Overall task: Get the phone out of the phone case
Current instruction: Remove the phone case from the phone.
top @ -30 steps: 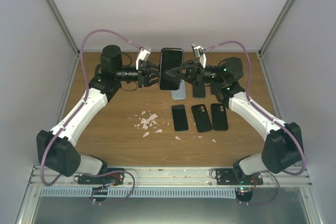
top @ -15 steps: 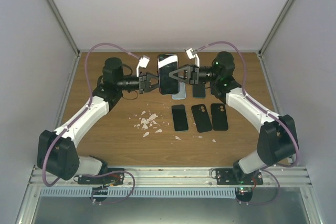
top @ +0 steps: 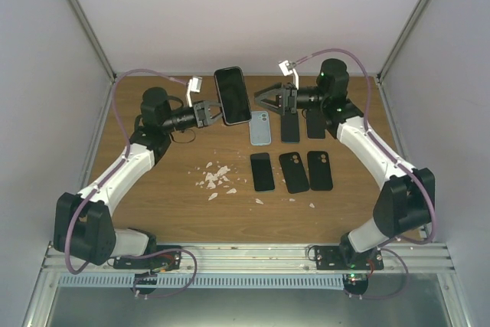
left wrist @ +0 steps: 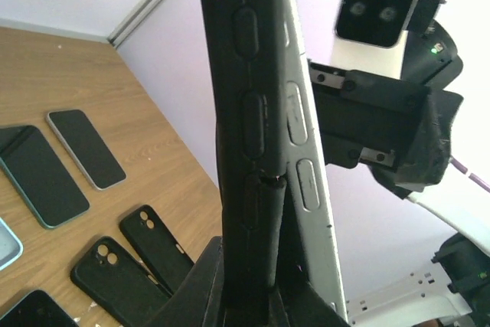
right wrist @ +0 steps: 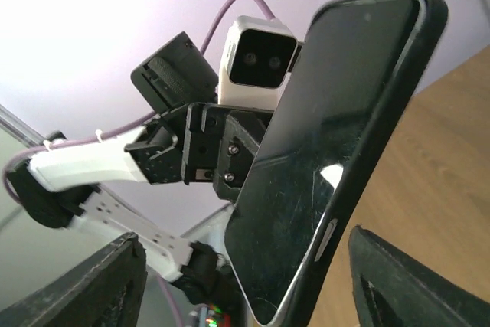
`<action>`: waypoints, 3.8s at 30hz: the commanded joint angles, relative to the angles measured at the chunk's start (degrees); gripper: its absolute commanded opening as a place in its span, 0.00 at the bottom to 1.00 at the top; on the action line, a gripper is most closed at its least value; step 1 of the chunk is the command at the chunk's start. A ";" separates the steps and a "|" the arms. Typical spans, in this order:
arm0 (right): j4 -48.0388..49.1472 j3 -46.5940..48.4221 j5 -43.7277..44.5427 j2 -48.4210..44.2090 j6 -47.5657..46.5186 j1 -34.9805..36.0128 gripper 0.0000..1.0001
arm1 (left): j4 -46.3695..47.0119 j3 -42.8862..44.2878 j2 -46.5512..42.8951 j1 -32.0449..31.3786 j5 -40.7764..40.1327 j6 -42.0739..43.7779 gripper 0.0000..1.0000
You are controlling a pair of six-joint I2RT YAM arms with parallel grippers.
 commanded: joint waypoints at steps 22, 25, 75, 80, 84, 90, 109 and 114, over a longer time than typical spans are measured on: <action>-33.43 10.91 36.61 -6.14 -54.72 8.32 0.85 | 5.01 -3.25 0.17 2.26 -5.32 -9.44 0.00; -34.06 10.25 42.08 -6.22 -58.93 11.50 0.85 | 5.05 -3.10 0.71 2.41 -5.44 -10.49 0.00; 1.78 -9.08 94.38 -2.29 -98.70 34.65 0.43 | 3.80 -3.89 2.34 2.52 -4.03 -19.36 0.00; 7.48 -11.32 95.08 -1.17 -103.42 35.11 0.41 | 3.56 -3.81 2.41 2.06 -2.99 -19.13 0.00; 10.89 -12.14 95.42 -0.04 -105.91 35.12 0.35 | 3.02 -3.49 2.41 1.53 -2.35 -18.32 0.00; 13.68 -12.25 96.25 0.07 -108.34 35.12 0.15 | 1.79 -3.54 2.22 1.51 -3.07 -17.92 0.00; -3.39 -3.32 95.11 -4.86 -98.67 34.47 0.01 | -9.99 -0.90 6.69 6.44 -11.45 -7.90 0.00; -6.77 -1.33 93.37 -4.84 -96.61 33.52 0.01 | -11.16 -0.32 8.65 7.66 -12.22 -4.11 0.00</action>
